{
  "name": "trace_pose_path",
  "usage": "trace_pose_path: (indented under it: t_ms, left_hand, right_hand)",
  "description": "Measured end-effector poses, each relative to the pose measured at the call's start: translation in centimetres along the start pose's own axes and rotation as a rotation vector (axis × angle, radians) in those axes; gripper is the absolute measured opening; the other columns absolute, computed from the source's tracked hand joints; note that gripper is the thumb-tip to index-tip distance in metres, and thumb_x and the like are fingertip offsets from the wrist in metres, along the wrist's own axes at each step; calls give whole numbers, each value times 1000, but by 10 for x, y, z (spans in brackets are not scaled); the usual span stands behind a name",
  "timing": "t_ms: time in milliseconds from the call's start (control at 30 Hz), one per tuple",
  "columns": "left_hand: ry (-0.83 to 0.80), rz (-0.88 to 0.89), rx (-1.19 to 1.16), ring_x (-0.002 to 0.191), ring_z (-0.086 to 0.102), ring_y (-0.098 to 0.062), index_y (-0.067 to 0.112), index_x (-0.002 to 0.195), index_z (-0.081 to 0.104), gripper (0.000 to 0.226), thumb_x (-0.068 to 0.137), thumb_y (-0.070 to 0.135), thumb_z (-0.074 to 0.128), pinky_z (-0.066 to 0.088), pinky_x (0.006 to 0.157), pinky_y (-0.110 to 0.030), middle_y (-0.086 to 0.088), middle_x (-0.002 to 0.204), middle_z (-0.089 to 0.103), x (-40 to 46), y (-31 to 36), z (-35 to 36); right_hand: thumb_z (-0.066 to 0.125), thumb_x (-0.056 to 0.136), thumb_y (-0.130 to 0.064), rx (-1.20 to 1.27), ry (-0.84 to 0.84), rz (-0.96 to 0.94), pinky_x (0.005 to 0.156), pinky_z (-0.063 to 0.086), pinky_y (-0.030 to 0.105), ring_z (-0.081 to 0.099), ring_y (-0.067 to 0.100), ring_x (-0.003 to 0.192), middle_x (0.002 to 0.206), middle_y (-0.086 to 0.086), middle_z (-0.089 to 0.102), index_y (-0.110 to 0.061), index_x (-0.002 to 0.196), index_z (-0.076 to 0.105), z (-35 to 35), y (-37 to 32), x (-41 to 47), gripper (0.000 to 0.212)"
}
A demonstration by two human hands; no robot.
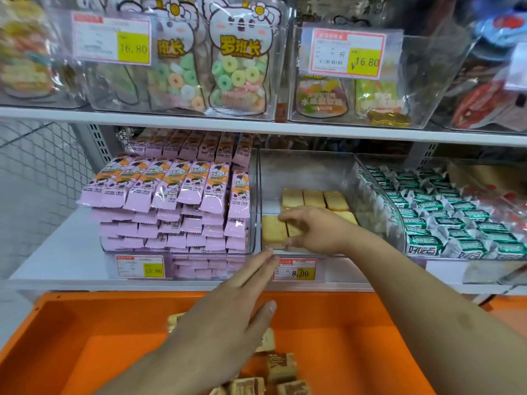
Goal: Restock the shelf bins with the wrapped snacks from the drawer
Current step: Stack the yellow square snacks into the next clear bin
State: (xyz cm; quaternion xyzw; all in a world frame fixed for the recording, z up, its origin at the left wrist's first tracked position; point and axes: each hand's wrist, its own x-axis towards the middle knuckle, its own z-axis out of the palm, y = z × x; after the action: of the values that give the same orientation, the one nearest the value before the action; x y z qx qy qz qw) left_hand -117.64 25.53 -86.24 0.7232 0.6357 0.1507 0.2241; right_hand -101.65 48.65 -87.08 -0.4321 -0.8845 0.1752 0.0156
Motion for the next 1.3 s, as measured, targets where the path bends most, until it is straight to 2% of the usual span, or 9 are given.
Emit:
trace_pose_path:
  t_ms: [67, 133, 333, 433, 633, 867, 1000, 1167, 1300]
  left_hand:
    - [3, 3, 6, 148, 24, 9, 59, 156, -13, 65, 107, 57, 30, 42, 110, -22, 53, 146, -34, 0, 0, 1]
    - [3, 3, 8, 149, 21, 9, 58, 156, -14, 66, 107, 58, 30, 41, 110, -22, 52, 145, -35, 0, 0, 1]
    - [-2, -1, -1, 146, 29, 9, 59, 156, -15, 68, 107, 57, 33, 43, 106, -21, 53, 144, -36, -1, 3, 0]
    - [-3, -3, 2, 142, 35, 10, 59, 155, -16, 69, 107, 56, 34, 45, 103, -20, 54, 144, -36, 0, 3, 1]
    - [-15, -5, 13, 135, 43, 9, 61, 154, -17, 70, 107, 55, 35, 46, 96, -18, 54, 144, -36, 2, 1, 1]
    - [-50, -25, 20, 125, 53, 3, 60, 154, -17, 71, 108, 54, 36, 41, 83, -17, 55, 142, -36, 1, 0, 1]
    - [-70, -33, 29, 123, 57, -5, 61, 153, -18, 70, 108, 54, 36, 38, 80, -17, 55, 142, -36, 1, 1, -1]
    - [-78, -45, 47, 123, 59, -13, 59, 155, -17, 71, 108, 53, 36, 37, 82, -17, 54, 142, -37, 2, 2, 0]
    - [-81, -46, 53, 120, 59, -13, 59, 155, -17, 71, 108, 53, 37, 37, 68, -15, 54, 143, -38, 3, 2, 1]
  right_hand:
    - [70, 94, -52, 5, -32, -27, 122, 36, 40, 45, 12, 144, 154, -12, 53, -36, 145, 59, -2, 1, -6, 55]
    - [62, 100, -53, 35, -86, -9, 124, 33, 40, 43, 11, 145, 155, -14, 52, -38, 144, 60, -4, -1, -11, 47]
    - [44, 107, -58, -60, -198, 19, 129, 7, 43, 6, 18, 161, 171, -15, 24, -41, 159, 39, -9, -10, -11, 55]
    - [41, 108, -59, -91, -211, 44, 131, 3, 46, -3, 20, 162, 173, -17, 14, -43, 163, 29, -6, -10, -4, 59]
    - [36, 110, -55, -120, -196, 96, 130, -1, 48, -9, 21, 161, 172, -24, 4, -50, 163, 19, -1, -13, 5, 56]
    - [32, 109, -54, -179, -181, 162, 128, -6, 50, -18, 26, 160, 172, -21, -11, -47, 165, 4, 7, -19, 16, 63]
    - [30, 108, -58, -203, -165, 220, 129, -9, 53, -21, 30, 159, 174, -12, -11, -48, 165, 5, 3, -23, 27, 63]
    - [28, 108, -59, -171, -134, 261, 128, -10, 56, -20, 31, 159, 174, -11, -12, -52, 163, 3, 7, -17, 43, 61]
    - [31, 109, -56, -170, -78, 260, 128, -6, 55, -15, 32, 160, 175, -6, -10, -51, 164, 6, 8, -15, 50, 61]
